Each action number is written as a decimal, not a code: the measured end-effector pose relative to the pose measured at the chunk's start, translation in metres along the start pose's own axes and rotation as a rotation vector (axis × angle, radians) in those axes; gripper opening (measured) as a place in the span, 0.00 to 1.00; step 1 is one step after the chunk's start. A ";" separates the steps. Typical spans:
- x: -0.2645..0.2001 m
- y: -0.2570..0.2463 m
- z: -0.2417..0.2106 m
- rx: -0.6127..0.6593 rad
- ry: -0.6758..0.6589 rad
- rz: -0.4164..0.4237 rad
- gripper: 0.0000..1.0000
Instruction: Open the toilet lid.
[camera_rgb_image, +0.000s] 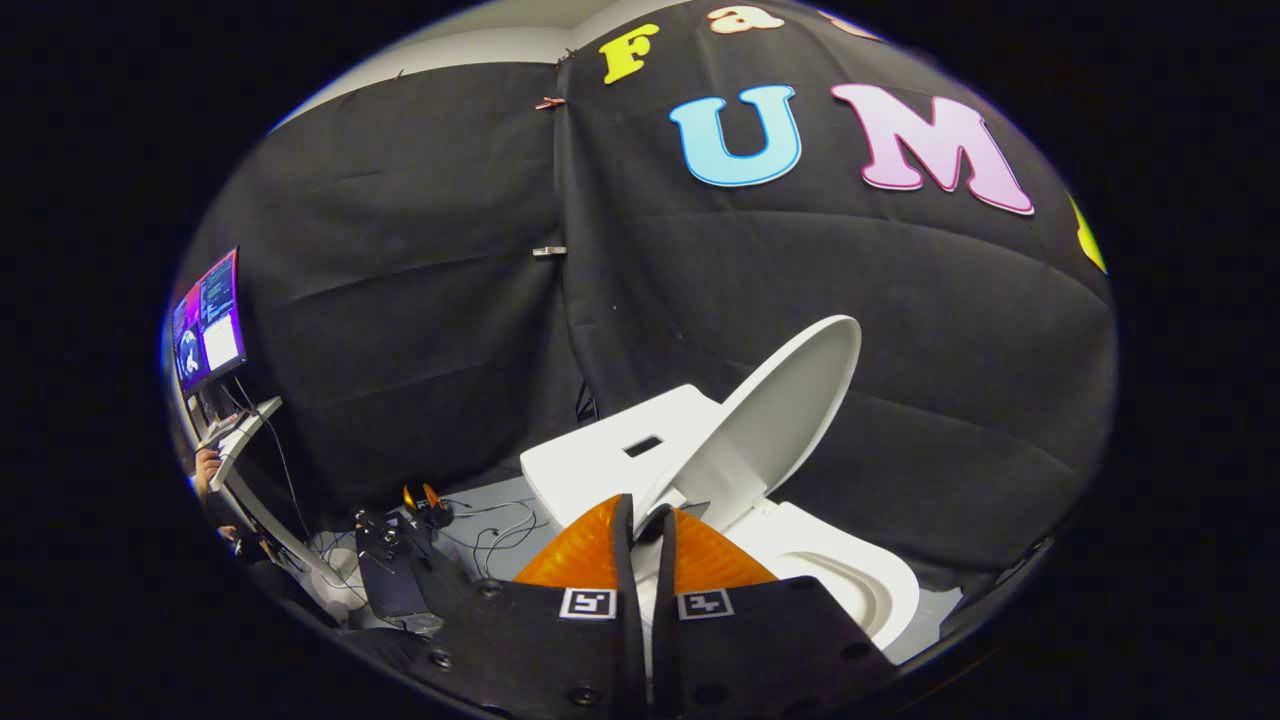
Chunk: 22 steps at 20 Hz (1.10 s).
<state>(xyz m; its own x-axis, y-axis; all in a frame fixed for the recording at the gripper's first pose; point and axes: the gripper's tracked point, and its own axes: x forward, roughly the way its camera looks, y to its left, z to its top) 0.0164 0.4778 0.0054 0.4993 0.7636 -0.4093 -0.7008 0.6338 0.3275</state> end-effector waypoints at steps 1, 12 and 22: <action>0.008 0.007 0.006 -0.010 -0.007 0.001 0.08; 0.073 0.069 0.029 -0.089 -0.058 0.031 0.08; 0.127 0.123 0.023 -0.062 0.002 0.136 0.28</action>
<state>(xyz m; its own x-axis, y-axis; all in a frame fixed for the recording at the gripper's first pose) 0.0054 0.6562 0.0135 0.3968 0.8417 -0.3662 -0.7922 0.5156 0.3265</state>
